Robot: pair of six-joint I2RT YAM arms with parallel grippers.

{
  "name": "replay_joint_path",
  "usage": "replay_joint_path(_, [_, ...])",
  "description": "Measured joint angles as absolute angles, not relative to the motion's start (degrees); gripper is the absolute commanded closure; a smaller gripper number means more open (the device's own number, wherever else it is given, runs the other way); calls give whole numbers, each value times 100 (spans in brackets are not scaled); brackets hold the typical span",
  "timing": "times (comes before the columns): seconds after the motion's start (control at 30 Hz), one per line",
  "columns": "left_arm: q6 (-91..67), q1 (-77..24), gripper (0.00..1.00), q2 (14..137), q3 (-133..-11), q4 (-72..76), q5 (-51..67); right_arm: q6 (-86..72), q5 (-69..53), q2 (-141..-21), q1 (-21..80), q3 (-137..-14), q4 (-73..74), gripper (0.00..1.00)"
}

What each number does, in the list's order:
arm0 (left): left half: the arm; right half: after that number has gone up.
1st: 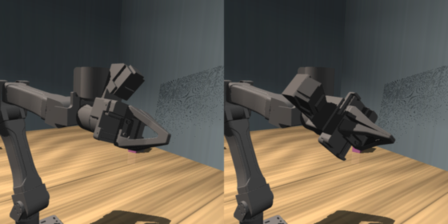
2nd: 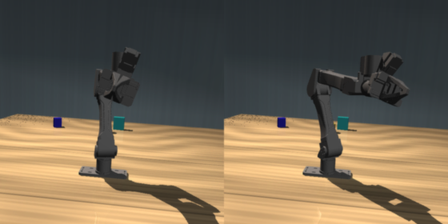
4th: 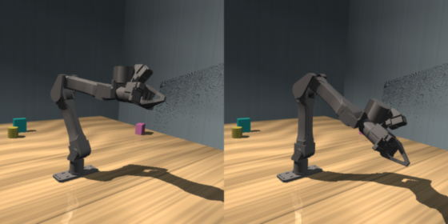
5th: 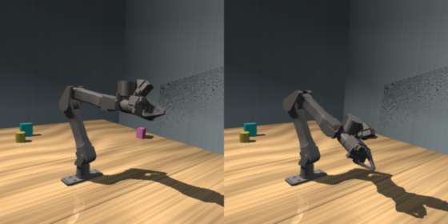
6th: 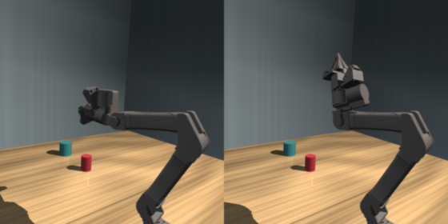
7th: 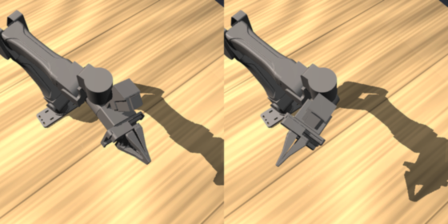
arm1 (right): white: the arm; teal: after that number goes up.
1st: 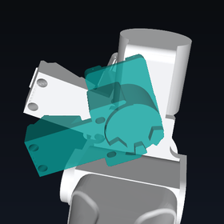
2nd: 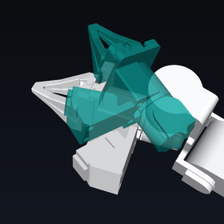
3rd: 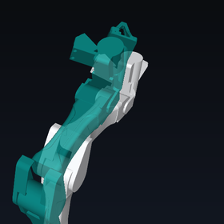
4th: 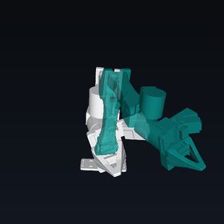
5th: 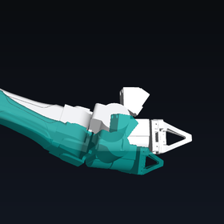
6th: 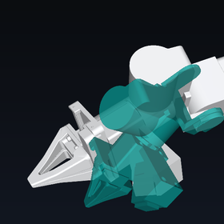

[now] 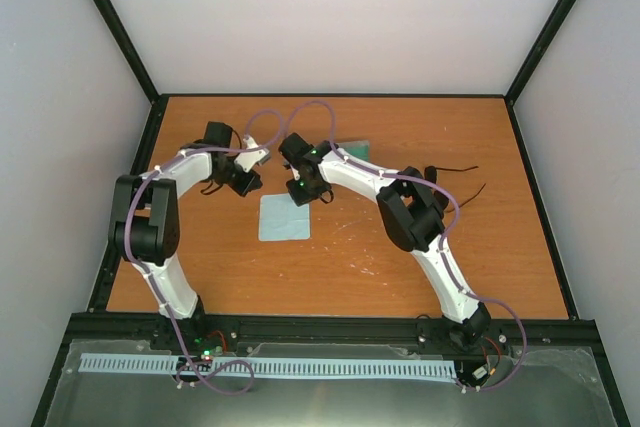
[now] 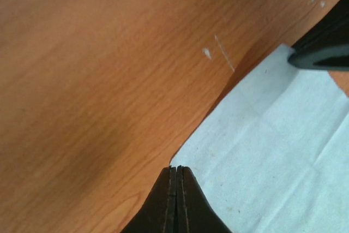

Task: Organize the sunglasses
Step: Fold the glasses cleaning cloth at the center of the board.

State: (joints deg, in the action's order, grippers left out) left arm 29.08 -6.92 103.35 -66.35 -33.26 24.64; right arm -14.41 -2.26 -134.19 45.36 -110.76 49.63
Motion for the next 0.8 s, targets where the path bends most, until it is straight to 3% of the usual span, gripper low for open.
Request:
replay_joint_path(0.13, [2851, -692, 76, 10285, -6777, -3323, 2508, -1441, -228, -13364, 4536, -11028, 4904, 97])
replay_joint_path(0.23, [2801, -701, 69, 10318, -6777, -3323, 2491, -1444, -226, -13353, 4536, -11028, 4864, 97])
replay_joint_path(0.8, [2932, -1164, 76, 10554, -6222, -2814, 1737, -1444, -215, -13353, 4536, -11013, 4840, 97])
